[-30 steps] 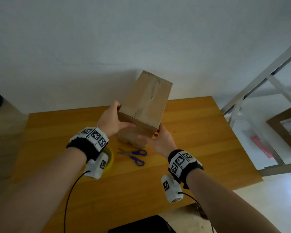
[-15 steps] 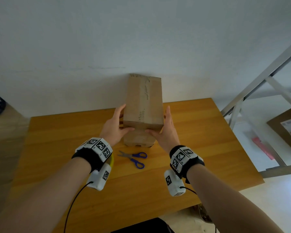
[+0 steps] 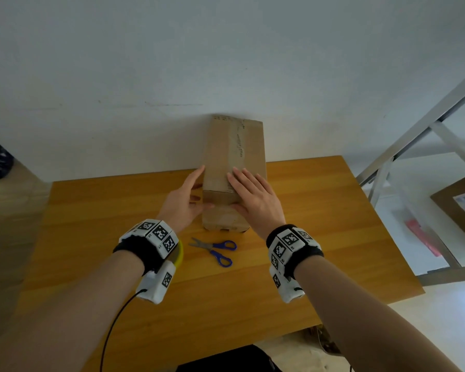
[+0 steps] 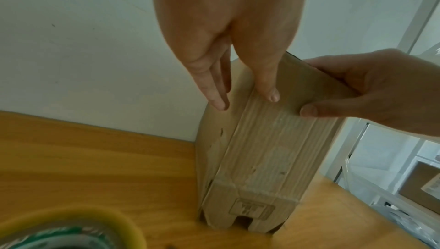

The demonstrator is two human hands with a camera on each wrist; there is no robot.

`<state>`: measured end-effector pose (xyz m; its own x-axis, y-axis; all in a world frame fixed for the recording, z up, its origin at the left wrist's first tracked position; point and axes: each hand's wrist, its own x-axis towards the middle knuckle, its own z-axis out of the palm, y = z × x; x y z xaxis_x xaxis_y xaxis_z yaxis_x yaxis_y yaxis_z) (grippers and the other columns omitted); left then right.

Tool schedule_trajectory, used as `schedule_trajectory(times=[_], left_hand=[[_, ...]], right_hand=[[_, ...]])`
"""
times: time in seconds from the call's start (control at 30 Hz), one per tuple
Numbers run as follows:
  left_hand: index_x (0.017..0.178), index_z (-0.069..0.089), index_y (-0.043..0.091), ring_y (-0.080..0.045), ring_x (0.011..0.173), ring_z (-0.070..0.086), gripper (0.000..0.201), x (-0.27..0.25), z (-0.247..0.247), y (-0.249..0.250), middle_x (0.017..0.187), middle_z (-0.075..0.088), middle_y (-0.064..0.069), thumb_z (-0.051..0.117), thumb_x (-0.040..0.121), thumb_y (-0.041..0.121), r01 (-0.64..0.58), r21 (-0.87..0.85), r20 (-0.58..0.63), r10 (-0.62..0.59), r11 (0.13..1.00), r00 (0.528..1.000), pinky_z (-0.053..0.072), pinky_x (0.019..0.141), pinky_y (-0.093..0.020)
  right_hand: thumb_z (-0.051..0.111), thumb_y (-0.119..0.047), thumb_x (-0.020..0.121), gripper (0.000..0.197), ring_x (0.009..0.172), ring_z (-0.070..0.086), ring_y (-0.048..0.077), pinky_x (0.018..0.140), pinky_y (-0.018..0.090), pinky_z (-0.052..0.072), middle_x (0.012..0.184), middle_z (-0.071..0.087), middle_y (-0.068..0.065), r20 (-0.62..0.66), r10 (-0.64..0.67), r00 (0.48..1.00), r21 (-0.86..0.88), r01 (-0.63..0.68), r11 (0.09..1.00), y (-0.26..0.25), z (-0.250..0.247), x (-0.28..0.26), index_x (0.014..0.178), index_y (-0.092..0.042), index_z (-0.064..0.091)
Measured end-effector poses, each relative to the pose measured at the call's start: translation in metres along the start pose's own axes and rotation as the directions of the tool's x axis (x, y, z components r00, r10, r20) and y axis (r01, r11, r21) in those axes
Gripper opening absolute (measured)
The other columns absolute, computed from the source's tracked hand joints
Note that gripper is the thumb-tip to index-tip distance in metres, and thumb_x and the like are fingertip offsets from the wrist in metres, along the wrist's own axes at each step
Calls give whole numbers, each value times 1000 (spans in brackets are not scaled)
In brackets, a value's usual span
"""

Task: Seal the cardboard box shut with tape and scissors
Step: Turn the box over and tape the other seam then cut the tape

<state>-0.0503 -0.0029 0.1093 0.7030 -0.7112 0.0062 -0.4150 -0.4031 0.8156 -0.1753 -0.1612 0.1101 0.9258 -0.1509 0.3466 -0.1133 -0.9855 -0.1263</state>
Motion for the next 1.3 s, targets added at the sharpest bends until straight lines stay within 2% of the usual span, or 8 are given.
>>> schedule_trajectory(times=[0.1,0.23,0.43,0.53,0.7,0.83,1.07,1.3], left_hand=[[143,25,29,-11,85,64,85,-11,-3,-11,110,55,7,75,74,30,91,36,13,-91,995,996,51,72,-24],[127,45,21,-10,81,59,57,-33,-5,-42,92,58,6,72,78,30,185,178,42,-195,966,980,45,68,-19],[97,59,23,-10,88,59,23,-68,-6,-84,96,63,6,66,82,38,204,424,219,-318,883,922,47,72,-19],[107,61,17,-14,99,58,36,-80,-2,-98,110,63,4,68,80,39,190,486,289,-362,853,886,48,84,-25],[134,45,19,-20,128,43,45,-98,4,-109,142,44,-1,55,92,32,132,638,343,-434,759,833,40,100,-31],[136,41,19,-24,122,44,38,-106,3,-109,134,50,-5,39,99,27,126,637,306,-399,761,865,45,94,-35],[134,45,15,-25,114,53,39,-112,-15,-101,131,54,-9,44,96,25,168,371,208,-258,913,944,47,90,-37],[128,50,8,-26,111,56,36,-108,-40,-78,127,57,-11,49,95,20,133,211,189,-174,968,967,40,83,-23]], right_hand=[[76,-21,76,75,136,40,25,114,38,24,147,43,9,24,-12,1000,-13,12,1000,0,-1,1,142,-11,40],[78,-21,73,81,137,38,26,115,39,22,148,41,12,2,-67,998,-70,67,995,-6,-3,-3,142,-6,38],[68,-20,84,46,112,56,26,101,36,37,124,60,13,-196,-299,934,-125,278,952,-32,15,-14,125,-9,51],[68,-12,84,31,100,54,26,84,36,42,114,59,12,-189,-332,924,-94,319,943,-47,34,-23,113,-10,57],[46,-17,90,26,88,63,32,73,39,53,105,64,15,69,-204,977,102,197,975,-71,61,-39,99,-3,65],[60,-6,86,18,93,63,34,67,40,54,106,64,15,221,-115,969,213,67,975,-85,79,-47,102,-1,65],[46,5,92,34,98,57,35,59,40,50,121,55,15,334,-4,943,291,-99,951,-102,89,-32,124,-6,52],[45,1,94,38,112,52,32,78,43,53,127,50,14,287,-19,958,319,-77,945,-112,67,-4,131,-7,49]])
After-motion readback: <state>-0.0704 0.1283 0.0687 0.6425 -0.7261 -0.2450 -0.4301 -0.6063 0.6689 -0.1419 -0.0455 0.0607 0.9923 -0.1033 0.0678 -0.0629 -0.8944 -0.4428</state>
